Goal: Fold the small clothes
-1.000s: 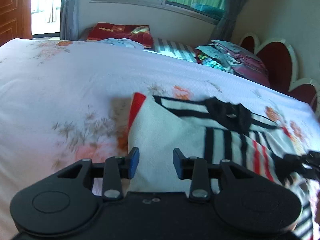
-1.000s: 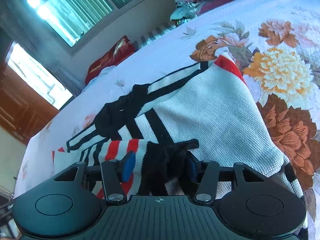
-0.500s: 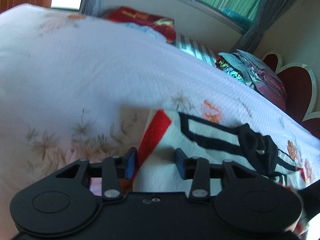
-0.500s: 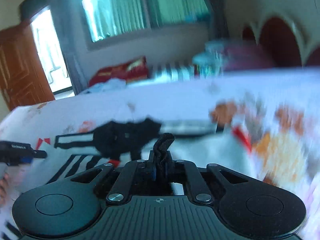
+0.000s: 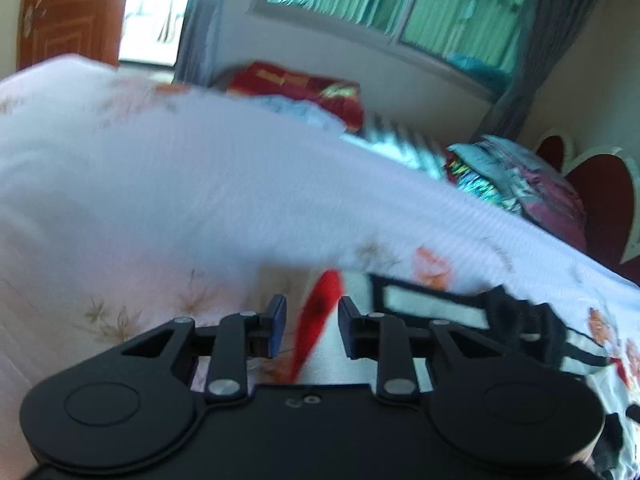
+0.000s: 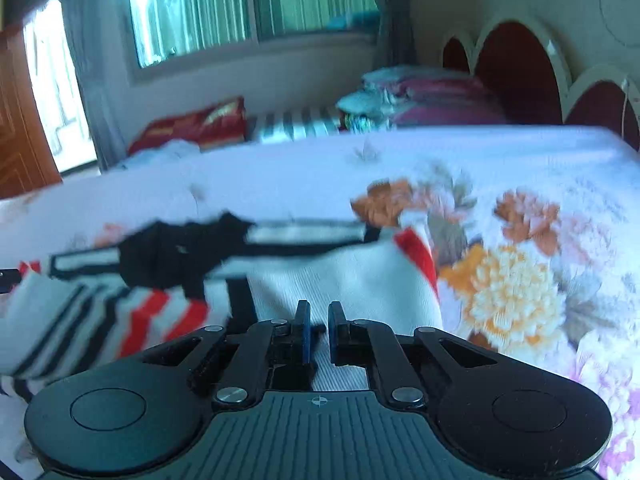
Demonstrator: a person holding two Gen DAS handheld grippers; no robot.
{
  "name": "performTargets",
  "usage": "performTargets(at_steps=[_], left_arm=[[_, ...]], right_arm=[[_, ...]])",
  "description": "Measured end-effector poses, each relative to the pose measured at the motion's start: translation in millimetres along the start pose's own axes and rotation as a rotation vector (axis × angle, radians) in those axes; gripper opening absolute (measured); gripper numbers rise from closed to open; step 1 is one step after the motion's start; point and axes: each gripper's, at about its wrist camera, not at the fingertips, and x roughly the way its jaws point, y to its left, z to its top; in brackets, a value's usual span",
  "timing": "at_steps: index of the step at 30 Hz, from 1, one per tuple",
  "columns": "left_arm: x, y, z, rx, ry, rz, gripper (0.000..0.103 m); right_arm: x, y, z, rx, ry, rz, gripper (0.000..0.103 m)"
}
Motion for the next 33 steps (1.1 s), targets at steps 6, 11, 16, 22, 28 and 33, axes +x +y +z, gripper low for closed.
performTargets(at_steps=[6,11,16,22,28,33], left_arm=[[-15,-40,-21,0.107,0.043,-0.078,0.031],[-6,-51,-51,0.145,0.096,-0.071,0.031],[-5,-47,-60,0.199,0.075,-0.055,0.028],[-11,-44,-60,0.228,0.078,-0.04,0.025],[-34,-59,-63,0.244,0.058,-0.045,0.03],[-51,-71,-77,0.262,0.072,-0.08,0.031]], right_arm=[[6,37,2,-0.063,0.035,0.115,0.036],[17,71,-1,-0.1,0.045,0.172,0.047],[39,95,-8,-0.18,0.082,0.167,0.042],[48,77,-11,-0.139,0.113,0.145,0.041],[27,84,-9,-0.132,0.086,0.181,0.041],[15,96,-17,-0.144,0.088,0.211,0.042]])
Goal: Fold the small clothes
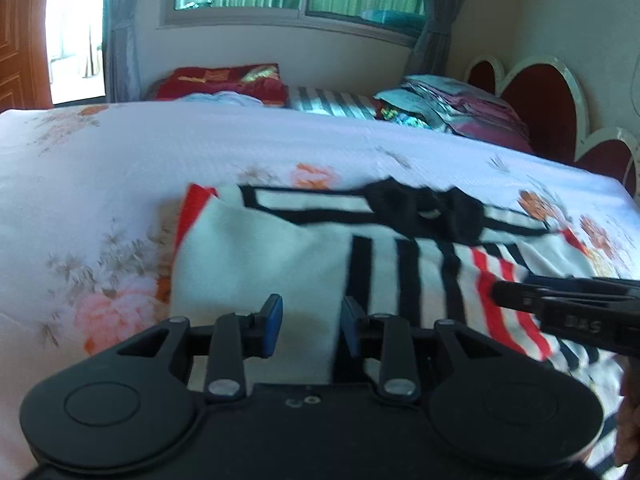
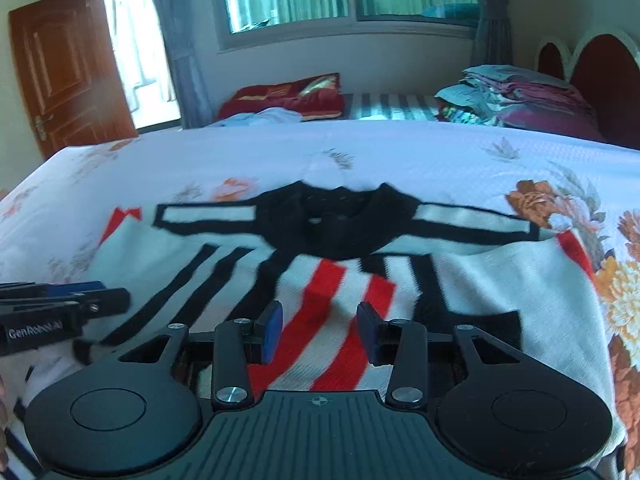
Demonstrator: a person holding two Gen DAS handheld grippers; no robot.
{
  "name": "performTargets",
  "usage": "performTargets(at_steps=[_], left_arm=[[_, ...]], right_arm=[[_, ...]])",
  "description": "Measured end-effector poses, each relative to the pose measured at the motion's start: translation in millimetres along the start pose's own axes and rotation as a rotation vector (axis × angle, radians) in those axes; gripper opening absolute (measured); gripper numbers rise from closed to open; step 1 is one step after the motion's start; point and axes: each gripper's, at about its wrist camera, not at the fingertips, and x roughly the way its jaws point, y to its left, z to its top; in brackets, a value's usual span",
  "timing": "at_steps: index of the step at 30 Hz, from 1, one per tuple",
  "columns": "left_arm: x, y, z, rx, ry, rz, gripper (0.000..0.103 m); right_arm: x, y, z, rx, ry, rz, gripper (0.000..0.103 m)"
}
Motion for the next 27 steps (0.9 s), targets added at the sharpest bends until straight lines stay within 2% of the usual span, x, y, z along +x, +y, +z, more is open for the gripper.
performTargets(at_steps=[4,10,13,18,21,27], left_arm=[[7,-1,-14,0.007,0.048,0.008,0.034],[7,1,-14,0.019,0.059,0.016,0.037],[7,0,-15,0.031,0.059,0.024,0.038],[5,-1,-15,0.046,0.062,0.033,0.039],[-7,2,-15,0.012,0.044,0.027,0.037],[-16,-4,-27,0.021,0.022,0.02,0.037]], right_arm=[[8,5,-13,-0.05,0.051,-0.022,0.041],[-5,-1,-13,-0.025,0.02,-0.037,0.042],[-2,-4,-20,-0.05,0.057,-0.058,0.042],[-10,-13,-20,-0.039,0.05,-0.083,0.042],[-14,-23,-23,-0.031,0.055,-0.106,0.042],[-26,-21,-22,-0.022,0.036,-0.071,0.042]])
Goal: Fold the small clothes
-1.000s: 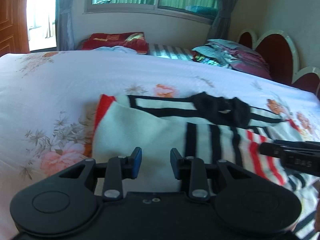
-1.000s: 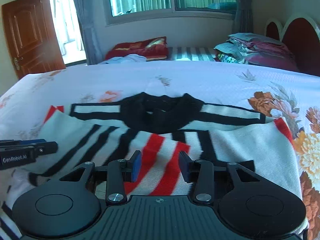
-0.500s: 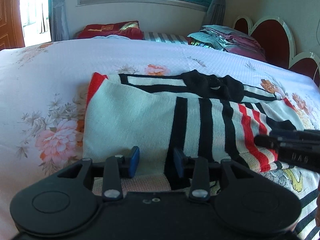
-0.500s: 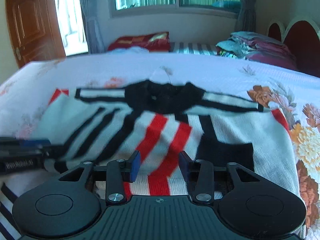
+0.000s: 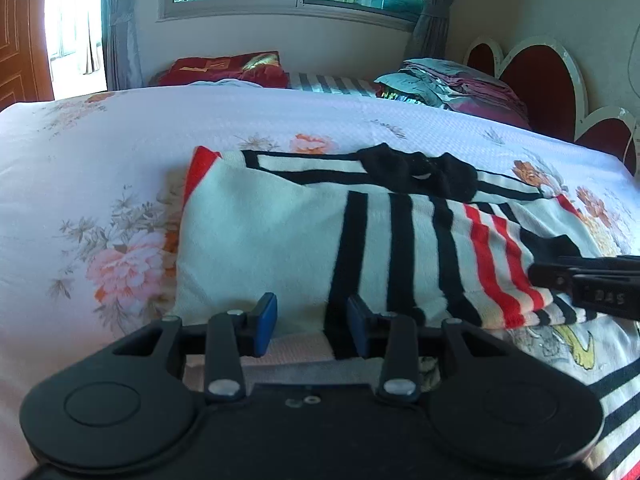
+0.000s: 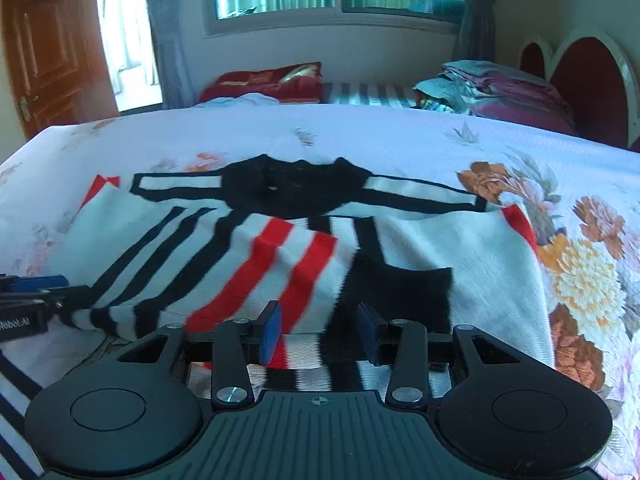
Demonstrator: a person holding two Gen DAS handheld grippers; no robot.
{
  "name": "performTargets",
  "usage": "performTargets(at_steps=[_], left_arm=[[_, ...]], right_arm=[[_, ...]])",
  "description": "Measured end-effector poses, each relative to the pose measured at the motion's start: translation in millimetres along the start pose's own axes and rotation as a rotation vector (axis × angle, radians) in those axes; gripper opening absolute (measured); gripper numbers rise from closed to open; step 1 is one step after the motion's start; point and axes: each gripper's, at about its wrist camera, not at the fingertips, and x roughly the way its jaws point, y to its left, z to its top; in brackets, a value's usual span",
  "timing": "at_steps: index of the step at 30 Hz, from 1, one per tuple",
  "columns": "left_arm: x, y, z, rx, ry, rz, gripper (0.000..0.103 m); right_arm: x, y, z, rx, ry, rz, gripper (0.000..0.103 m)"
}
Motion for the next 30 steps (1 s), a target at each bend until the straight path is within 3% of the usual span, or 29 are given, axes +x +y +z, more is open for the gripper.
performTargets(at_steps=[4,6,8,19,24,30], left_arm=[[-1,-12,0,0.025,-0.008,-0.023,0.038],[9,-12,-4,0.027,0.033,-0.016,0.04],[11,-7,-8,0.011,0.02,-0.025,0.043],[8,-17,-5,0.039,0.032,0.026,0.044],[-13,-24,-2,0.008,0.009,0.032,0.044],[-34,-48,-15,0.041,0.005,0.006,0.045]], right_arm=[[3,13,-4,-0.015,0.007,0.036,0.042],[7,20,-9,-0.076,0.02,0.021,0.042],[7,20,-15,-0.123,0.011,0.015,0.042],[-4,-11,-14,-0.026,0.034,0.01,0.042],[-24,-13,-17,0.003,0.017,0.074,0.042],[-37,-4,-28,0.001,0.028,0.142,0.042]])
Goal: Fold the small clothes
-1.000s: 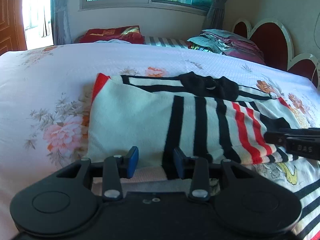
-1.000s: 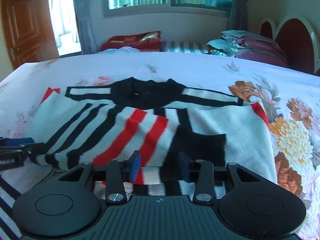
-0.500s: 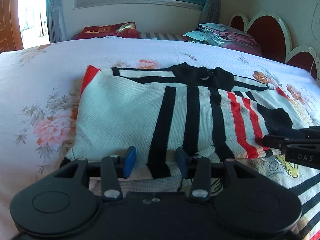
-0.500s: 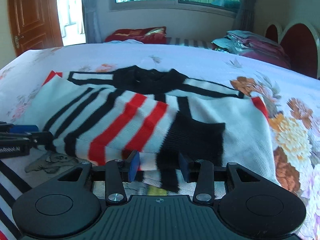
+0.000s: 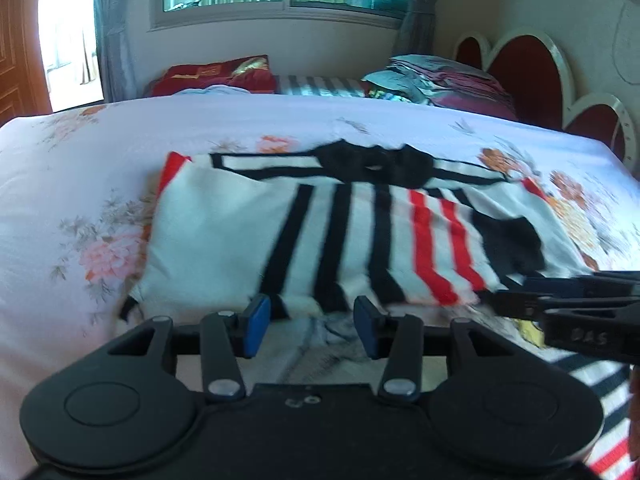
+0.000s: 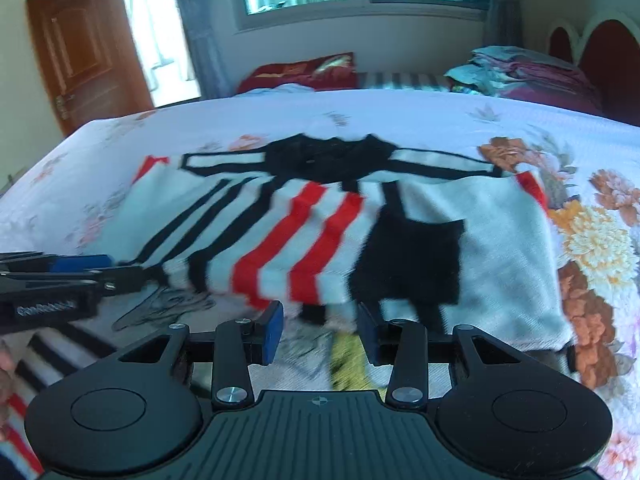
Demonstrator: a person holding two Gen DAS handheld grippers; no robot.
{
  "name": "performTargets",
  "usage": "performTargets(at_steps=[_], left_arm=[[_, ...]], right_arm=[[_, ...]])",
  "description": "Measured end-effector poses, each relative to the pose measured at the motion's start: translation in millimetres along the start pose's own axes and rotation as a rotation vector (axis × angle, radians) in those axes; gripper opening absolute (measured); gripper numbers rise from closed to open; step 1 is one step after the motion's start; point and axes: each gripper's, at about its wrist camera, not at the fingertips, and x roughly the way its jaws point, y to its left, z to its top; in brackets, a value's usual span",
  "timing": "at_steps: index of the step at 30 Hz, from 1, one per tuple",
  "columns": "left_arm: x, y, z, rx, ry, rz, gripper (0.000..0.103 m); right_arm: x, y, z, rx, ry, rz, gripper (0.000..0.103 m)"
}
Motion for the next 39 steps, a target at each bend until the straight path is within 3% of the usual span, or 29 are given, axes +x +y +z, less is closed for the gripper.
performTargets(at_steps=[6,12,21,25,32,39], left_arm=[[-3,-10,-30,0.034,0.05,0.007,0.045],[-12,6,-55,0.066,0.066,0.042,0.055],[-37,33,-73,0.067,0.067,0.02,0.055],[-56,37,-80,0.044,0.054,-0.021,0.053],[-80,26,-110,0.116,0.064,-0.09,0.054],[-89,37,-124,0.153,0.073,-0.074,0.056]], right_arm=[[-6,26,-24,-0.084,0.039,0.042,0.042],[-18,23,-56,-0.14,0.049,-0.04,0.042],[-57,4,-83,-0.009,0.043,-0.208,0.042],[-77,27,-89,0.024,0.019,-0.19,0.042],[-84,84,-109,-0.023,0.027,-0.15,0.042],[-90,77,-134,-0.003,0.058,-0.234,0.042]])
